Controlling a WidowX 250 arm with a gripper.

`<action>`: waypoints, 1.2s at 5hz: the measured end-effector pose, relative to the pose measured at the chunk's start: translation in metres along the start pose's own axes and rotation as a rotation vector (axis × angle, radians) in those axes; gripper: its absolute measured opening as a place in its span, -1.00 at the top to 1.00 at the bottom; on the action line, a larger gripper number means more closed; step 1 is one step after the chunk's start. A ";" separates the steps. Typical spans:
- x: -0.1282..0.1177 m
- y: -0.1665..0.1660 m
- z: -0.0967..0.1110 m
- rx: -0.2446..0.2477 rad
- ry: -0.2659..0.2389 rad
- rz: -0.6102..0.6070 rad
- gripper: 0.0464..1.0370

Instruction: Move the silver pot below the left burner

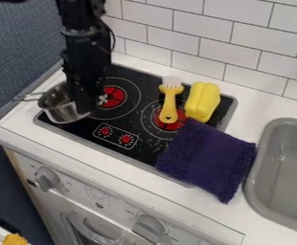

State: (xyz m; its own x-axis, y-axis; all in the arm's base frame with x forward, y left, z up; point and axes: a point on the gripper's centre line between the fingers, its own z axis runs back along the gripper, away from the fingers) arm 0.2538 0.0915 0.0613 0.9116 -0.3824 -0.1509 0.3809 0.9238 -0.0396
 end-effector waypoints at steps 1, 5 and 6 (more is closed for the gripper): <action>0.007 0.005 -0.017 -0.013 0.093 0.017 0.93; 0.014 -0.016 0.011 0.024 -0.118 0.031 -0.65; 0.011 -0.015 0.016 0.037 -0.167 0.097 -0.95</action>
State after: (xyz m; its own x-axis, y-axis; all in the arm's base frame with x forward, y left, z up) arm 0.2605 0.0727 0.0761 0.9562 -0.2924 0.0138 0.2924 0.9563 0.0041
